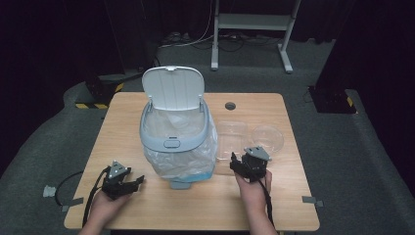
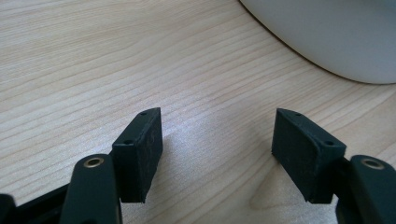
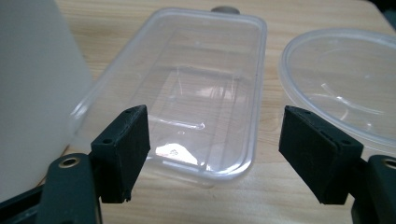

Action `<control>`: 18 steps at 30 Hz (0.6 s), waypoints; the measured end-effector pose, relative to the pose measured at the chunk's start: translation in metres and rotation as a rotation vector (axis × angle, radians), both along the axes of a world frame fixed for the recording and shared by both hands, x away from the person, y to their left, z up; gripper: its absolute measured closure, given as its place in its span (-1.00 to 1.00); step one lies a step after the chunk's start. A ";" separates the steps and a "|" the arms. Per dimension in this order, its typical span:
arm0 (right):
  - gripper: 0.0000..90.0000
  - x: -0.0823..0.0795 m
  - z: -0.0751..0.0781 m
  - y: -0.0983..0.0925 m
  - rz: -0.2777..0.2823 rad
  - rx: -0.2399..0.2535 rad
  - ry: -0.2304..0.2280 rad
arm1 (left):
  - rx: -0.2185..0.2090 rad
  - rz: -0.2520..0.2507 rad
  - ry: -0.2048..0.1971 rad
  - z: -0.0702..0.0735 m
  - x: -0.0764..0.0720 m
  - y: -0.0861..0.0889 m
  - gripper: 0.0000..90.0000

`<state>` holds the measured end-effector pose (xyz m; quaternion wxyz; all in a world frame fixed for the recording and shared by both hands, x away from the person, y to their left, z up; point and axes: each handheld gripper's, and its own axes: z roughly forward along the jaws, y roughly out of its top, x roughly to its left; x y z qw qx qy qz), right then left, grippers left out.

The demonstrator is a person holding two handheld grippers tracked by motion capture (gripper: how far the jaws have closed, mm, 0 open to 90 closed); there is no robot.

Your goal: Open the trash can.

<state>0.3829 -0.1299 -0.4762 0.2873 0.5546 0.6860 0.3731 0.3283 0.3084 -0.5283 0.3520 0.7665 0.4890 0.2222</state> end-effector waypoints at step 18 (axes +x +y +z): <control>-0.48 -0.026 -0.015 0.001 0.051 0.003 0.030 | 0.002 -0.006 -0.002 0.000 0.000 0.000 -0.25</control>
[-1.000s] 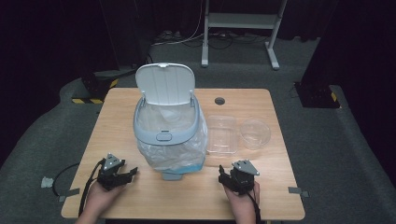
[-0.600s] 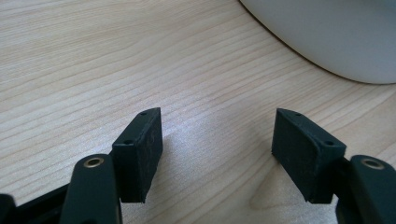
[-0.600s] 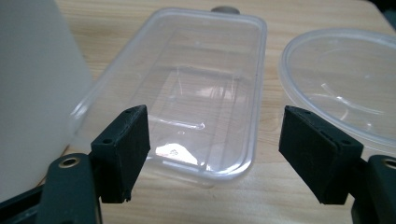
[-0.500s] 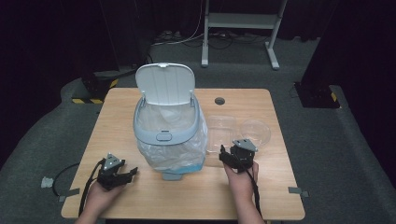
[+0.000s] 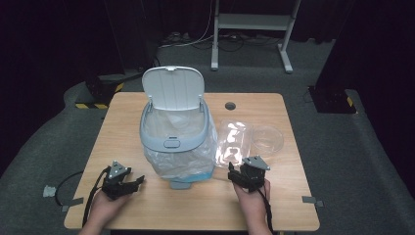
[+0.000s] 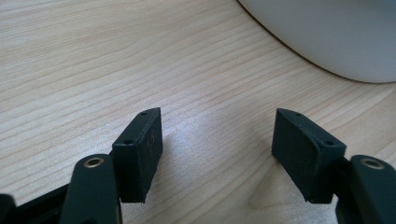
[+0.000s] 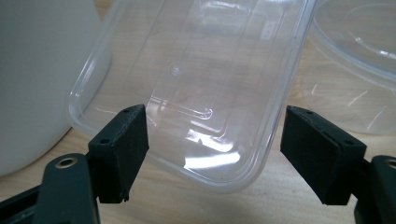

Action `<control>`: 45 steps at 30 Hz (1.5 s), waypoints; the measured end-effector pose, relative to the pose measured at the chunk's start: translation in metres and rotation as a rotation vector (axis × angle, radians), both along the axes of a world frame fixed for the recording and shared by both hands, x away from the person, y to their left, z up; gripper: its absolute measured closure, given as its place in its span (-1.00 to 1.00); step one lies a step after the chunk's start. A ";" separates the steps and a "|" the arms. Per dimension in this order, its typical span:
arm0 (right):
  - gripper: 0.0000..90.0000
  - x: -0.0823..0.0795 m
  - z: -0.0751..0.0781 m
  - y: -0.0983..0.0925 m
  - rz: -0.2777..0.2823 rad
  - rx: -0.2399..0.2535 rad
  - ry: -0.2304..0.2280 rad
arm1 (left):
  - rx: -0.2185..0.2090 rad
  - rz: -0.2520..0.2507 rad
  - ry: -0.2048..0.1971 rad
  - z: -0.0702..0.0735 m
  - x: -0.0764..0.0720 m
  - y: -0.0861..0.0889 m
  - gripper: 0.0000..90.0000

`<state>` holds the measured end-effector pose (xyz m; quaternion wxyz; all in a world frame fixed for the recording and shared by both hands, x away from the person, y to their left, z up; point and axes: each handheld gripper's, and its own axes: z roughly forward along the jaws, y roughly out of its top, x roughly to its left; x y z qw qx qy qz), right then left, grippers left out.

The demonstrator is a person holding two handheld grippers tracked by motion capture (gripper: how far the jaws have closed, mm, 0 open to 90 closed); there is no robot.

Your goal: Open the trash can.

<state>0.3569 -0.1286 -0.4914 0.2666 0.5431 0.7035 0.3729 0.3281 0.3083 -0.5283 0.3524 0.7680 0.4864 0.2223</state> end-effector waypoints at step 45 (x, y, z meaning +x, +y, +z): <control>-0.48 -0.015 -0.021 -0.002 0.014 0.016 0.034 | 0.003 -0.005 0.003 0.000 -0.001 0.000 -0.25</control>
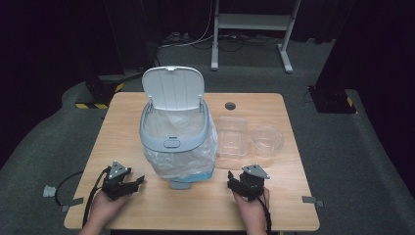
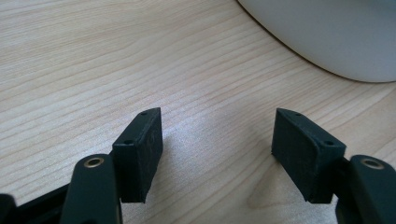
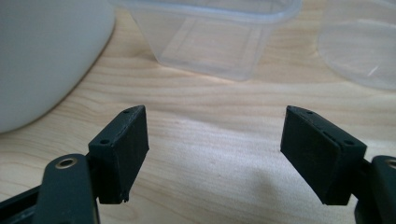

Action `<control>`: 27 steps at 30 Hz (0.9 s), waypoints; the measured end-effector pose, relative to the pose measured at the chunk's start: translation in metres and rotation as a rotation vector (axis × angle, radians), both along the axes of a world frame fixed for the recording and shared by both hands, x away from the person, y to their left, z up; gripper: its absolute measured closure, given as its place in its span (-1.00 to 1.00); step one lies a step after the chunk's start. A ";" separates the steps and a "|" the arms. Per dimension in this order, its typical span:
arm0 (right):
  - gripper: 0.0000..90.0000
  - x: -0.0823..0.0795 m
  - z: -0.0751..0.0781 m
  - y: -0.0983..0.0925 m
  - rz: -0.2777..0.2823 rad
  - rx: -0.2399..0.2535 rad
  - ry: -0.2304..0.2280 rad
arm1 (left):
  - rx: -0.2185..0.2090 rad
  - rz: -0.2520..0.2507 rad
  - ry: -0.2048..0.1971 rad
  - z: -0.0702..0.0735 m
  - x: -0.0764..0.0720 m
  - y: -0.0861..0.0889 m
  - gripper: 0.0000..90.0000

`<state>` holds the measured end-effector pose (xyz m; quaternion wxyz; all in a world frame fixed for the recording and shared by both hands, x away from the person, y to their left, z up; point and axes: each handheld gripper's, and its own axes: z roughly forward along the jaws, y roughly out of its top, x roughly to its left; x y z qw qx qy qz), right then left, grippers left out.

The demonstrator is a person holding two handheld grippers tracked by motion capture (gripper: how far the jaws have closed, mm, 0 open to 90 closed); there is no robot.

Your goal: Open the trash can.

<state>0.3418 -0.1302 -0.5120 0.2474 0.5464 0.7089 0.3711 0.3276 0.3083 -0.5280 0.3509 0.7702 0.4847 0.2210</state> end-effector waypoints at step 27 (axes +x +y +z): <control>-0.45 0.040 0.023 0.007 -0.049 0.006 -0.020 | -0.003 -0.008 -0.004 0.000 -0.001 0.000 -0.25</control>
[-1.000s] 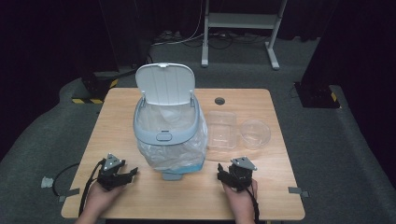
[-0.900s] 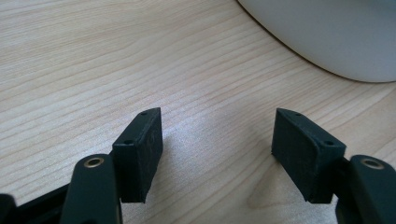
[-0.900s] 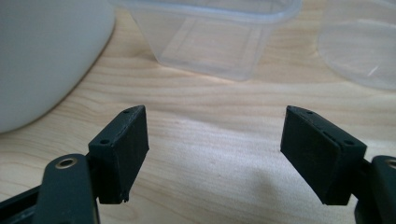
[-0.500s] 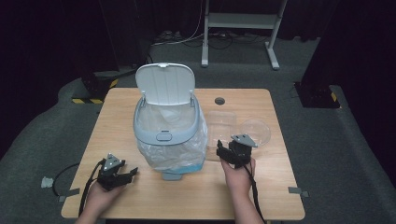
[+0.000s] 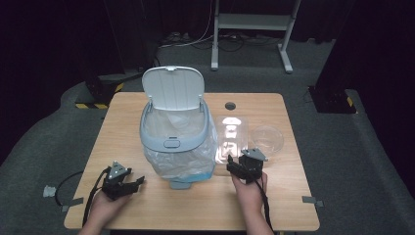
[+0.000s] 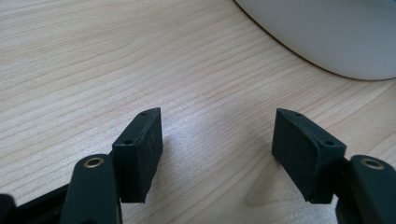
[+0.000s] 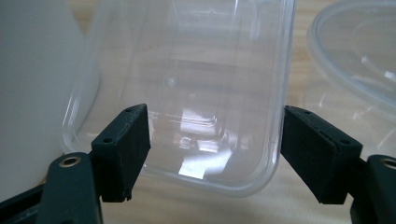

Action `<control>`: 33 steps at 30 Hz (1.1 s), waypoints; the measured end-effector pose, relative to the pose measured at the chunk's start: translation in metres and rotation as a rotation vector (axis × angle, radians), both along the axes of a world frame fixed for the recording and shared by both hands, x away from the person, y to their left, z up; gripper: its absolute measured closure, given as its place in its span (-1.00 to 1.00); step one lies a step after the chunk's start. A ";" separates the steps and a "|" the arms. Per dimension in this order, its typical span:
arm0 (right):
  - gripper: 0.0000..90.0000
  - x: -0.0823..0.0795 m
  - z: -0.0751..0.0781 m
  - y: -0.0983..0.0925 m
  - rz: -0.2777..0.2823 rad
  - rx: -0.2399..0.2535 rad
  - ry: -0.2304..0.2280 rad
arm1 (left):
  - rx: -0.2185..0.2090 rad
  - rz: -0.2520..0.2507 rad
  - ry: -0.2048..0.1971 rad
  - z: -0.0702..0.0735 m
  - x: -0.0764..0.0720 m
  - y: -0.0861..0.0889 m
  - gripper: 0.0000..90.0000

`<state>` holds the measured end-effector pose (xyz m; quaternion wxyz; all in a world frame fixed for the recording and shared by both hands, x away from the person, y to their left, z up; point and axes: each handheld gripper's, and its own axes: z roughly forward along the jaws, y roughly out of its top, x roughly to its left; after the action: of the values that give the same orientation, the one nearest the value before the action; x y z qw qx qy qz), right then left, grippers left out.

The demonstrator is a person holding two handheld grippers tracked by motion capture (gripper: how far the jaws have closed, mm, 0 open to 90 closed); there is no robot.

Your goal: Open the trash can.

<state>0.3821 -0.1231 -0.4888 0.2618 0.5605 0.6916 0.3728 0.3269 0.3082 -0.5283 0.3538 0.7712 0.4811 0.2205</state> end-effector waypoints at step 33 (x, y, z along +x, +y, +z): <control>-0.13 -0.030 0.007 -0.026 0.059 0.050 -0.066 | -0.001 0.004 0.001 0.000 0.000 -0.001 -0.25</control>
<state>0.3518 -0.1487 -0.4821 0.2594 0.5336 0.6892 0.4159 0.3271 0.3076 -0.5283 0.3536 0.7702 0.4829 0.2204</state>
